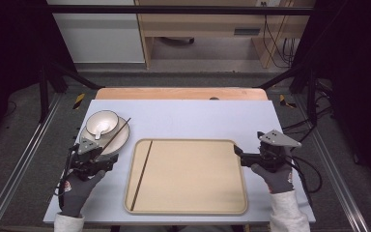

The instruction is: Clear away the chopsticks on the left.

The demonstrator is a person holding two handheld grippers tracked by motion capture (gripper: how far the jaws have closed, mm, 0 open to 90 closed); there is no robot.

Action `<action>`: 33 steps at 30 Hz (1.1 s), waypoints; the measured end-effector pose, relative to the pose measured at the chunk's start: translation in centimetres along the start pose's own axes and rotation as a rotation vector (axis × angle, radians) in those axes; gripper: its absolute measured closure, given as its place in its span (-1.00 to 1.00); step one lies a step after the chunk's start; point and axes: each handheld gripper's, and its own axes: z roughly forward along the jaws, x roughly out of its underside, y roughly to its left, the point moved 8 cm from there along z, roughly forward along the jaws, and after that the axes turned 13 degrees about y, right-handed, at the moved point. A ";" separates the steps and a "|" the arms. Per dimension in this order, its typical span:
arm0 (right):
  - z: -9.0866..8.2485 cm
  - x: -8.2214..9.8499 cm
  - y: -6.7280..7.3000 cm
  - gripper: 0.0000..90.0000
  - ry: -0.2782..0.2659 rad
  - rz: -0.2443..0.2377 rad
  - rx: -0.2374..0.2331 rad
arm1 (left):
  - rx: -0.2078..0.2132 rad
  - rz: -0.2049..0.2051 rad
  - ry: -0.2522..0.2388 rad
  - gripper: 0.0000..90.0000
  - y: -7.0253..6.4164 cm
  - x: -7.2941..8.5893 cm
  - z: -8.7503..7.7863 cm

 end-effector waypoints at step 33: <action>0.6 0.2 0.3 -0.89 0.018 -0.009 -0.002 | -0.068 -0.010 0.133 0.59 4.9 -0.6 5.4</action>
